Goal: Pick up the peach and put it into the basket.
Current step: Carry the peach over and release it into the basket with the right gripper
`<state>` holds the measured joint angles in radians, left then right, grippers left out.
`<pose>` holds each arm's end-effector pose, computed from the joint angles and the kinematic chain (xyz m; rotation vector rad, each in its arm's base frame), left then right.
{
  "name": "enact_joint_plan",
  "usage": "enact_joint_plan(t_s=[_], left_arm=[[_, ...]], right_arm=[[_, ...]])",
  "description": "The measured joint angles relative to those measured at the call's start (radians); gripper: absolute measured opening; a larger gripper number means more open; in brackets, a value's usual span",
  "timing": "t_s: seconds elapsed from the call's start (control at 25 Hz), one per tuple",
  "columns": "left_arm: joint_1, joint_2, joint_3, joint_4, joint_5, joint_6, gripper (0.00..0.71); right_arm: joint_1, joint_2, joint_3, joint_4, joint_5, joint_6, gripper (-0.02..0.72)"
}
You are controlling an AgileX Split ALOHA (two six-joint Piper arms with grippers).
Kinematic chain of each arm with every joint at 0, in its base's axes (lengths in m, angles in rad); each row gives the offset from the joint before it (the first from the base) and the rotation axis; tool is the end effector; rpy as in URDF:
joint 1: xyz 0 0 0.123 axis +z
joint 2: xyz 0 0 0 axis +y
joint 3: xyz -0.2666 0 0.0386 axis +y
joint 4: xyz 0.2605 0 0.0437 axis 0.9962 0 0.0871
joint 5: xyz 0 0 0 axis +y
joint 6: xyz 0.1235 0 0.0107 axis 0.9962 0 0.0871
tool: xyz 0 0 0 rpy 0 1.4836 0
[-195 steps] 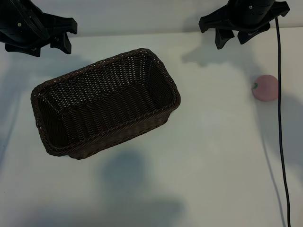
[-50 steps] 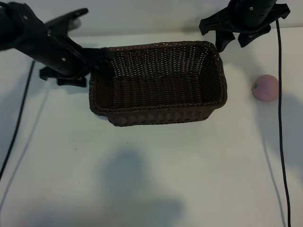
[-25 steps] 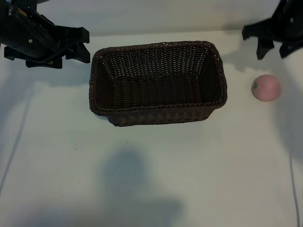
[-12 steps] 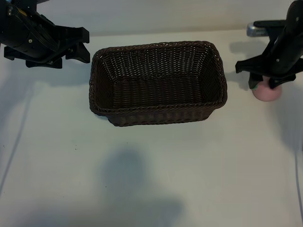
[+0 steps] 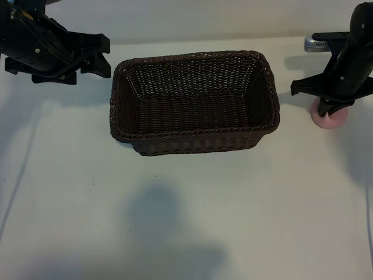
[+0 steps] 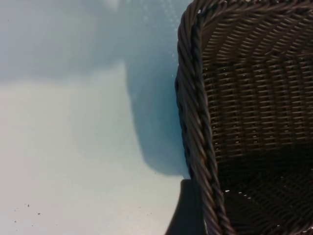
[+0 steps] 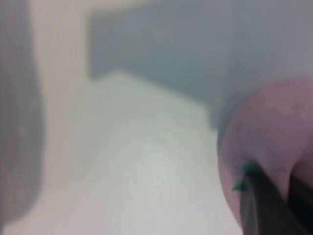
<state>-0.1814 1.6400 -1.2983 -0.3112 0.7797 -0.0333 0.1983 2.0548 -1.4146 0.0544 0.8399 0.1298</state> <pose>0.3703 -0.0951 0.2376 -0.0183 2.6074 -0.4408 0.4060 0.0867 0.0985 -0.0532 2.9709 0.1074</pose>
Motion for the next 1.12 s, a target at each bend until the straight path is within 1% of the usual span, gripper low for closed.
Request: enact_joint_plan(t_s=[0.08, 0.16, 0.24, 0.4, 0.56, 0.64, 0.76, 0.88, 1.04, 1.12], left_arm=[[0.0, 0.0, 0.0, 0.0, 0.0, 0.0, 0.583], [0.0, 0.0, 0.0, 0.0, 0.0, 0.0, 0.582], [0.0, 0.0, 0.0, 0.0, 0.0, 0.0, 0.582], [0.0, 0.0, 0.0, 0.0, 0.0, 0.0, 0.582], [0.0, 0.0, 0.0, 0.0, 0.0, 0.0, 0.582], [0.0, 0.0, 0.0, 0.0, 0.0, 0.0, 0.582], [0.0, 0.0, 0.0, 0.0, 0.001, 0.0, 0.582], [0.0, 0.0, 0.0, 0.0, 0.001, 0.0, 0.582], [0.0, 0.0, 0.0, 0.0, 0.001, 0.0, 0.582], [0.0, 0.0, 0.0, 0.0, 0.001, 0.0, 0.581]], right_arm=[[0.0, -0.03, -0.017, -0.001, 0.038, -0.002, 0.047], [-0.001, -0.078, -0.043, -0.001, 0.101, -0.003, 0.047], [-0.001, -0.132, -0.075, 0.002, 0.147, -0.003, 0.047], [-0.002, -0.219, -0.128, 0.0, 0.209, -0.003, 0.047], [0.005, -0.23, -0.156, 0.003, 0.263, -0.007, 0.047], [0.026, -0.23, -0.173, 0.004, 0.279, -0.007, 0.047], [0.093, -0.23, -0.214, 0.015, 0.286, -0.003, 0.047], [0.198, -0.23, -0.253, 0.051, 0.28, 0.015, 0.047], [0.342, -0.23, -0.269, 0.074, 0.239, 0.021, 0.047], [0.389, -0.23, -0.269, 0.075, 0.22, 0.031, 0.047]])
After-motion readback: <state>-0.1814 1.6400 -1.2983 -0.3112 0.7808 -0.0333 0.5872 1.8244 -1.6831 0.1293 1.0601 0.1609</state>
